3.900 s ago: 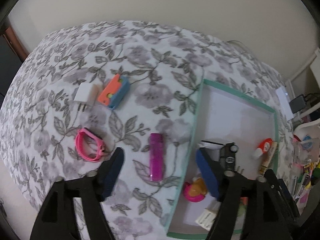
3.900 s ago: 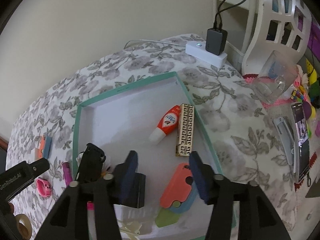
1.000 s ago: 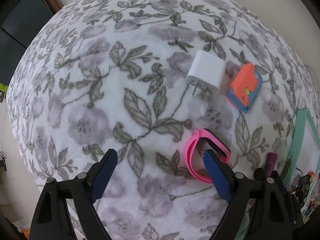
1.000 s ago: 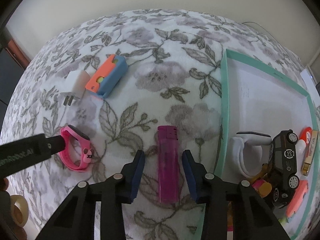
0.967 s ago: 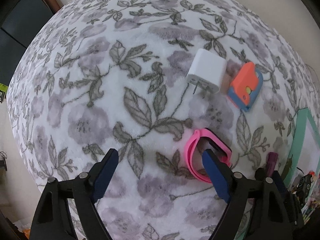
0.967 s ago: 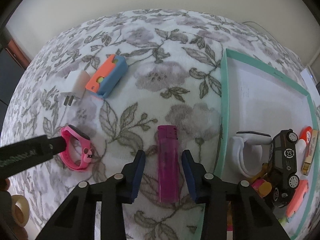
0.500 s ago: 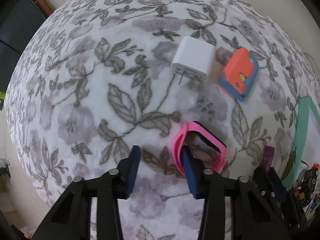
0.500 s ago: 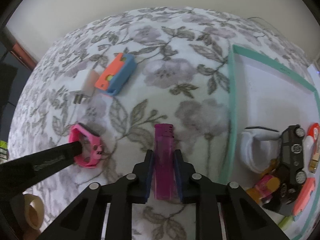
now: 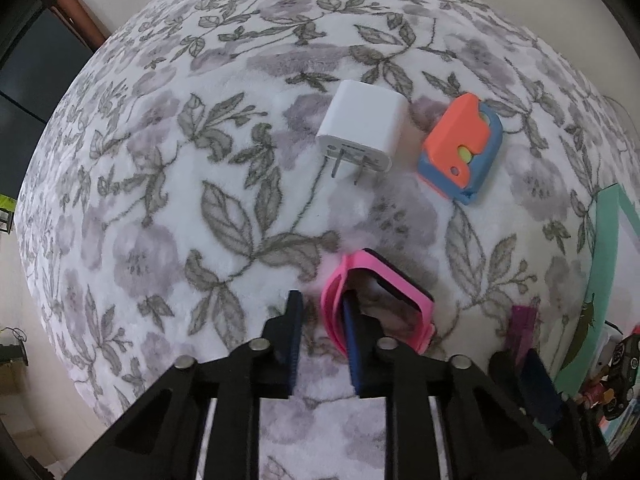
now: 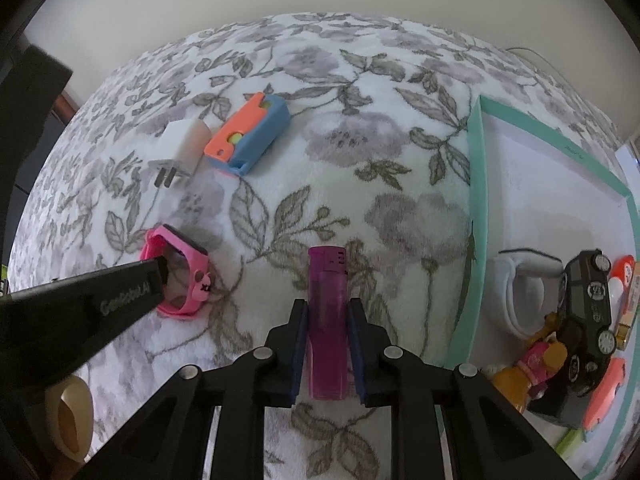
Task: Organize rigid objects
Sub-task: 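Grasp the pink watch band with the left gripper while the right grasps the purple lighter, then carry the watch band and lighter over the tray with both grippers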
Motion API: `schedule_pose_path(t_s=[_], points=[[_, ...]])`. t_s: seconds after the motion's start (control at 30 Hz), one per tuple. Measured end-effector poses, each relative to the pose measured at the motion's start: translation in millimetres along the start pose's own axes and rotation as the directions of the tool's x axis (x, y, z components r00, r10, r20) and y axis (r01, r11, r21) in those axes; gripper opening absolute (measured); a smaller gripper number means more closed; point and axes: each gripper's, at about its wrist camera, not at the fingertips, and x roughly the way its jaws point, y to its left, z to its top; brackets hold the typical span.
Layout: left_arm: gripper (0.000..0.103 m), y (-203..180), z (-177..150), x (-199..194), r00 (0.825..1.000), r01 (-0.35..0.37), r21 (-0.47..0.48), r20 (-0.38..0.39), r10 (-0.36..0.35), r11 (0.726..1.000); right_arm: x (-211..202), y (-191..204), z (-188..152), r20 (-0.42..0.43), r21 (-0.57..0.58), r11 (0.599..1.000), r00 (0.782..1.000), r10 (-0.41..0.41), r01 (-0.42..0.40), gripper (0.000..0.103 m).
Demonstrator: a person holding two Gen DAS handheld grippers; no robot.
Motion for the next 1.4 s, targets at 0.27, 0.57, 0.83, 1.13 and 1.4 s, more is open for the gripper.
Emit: schedule_pose_path(t_s=[0.27, 0.57, 0.83, 1.13, 1.4], points=[[0.009, -16.4, -9.0, -10.6, 1.000, -0.018, 0.016, 0.013, 0.018, 1.000, -4.4, -1.8, -11.6, 0.002, 0.039, 0.999, 1.000, 0.002, -0.002, 0.021], [0.009, -14.8, -13.6, -23.3, 0.999, -0.025, 0.004, 0.033, 0.025, 1.000, -6.5, -4.0, -19.0, 0.009, 0.074, 0.997, 1.000, 0.007, -0.007, 0.021], [0.009, 0.2, -10.6, -59.6, 0.993, -0.031, -0.035, 0.112, 0.035, 0.999, -29.6, -27.3, -12.0, 0.063, 0.152, 0.985, 0.995, 0.071, -0.080, 0.021], [0.009, 17.0, -14.0, -124.0, 0.955, 0.012, -0.041, 0.297, 0.001, 0.999, -81.8, -54.4, 3.1, 0.209, 0.222, 0.967, 0.975, 0.081, -0.128, 0.021], [0.009, -6.6, -28.0, -156.6, 0.920, 0.091, 0.052, 0.378, -0.104, 0.995, -124.3, -103.3, 0.5, 0.291, 0.306, 0.947, 0.957, 0.007, -0.100, 0.021]])
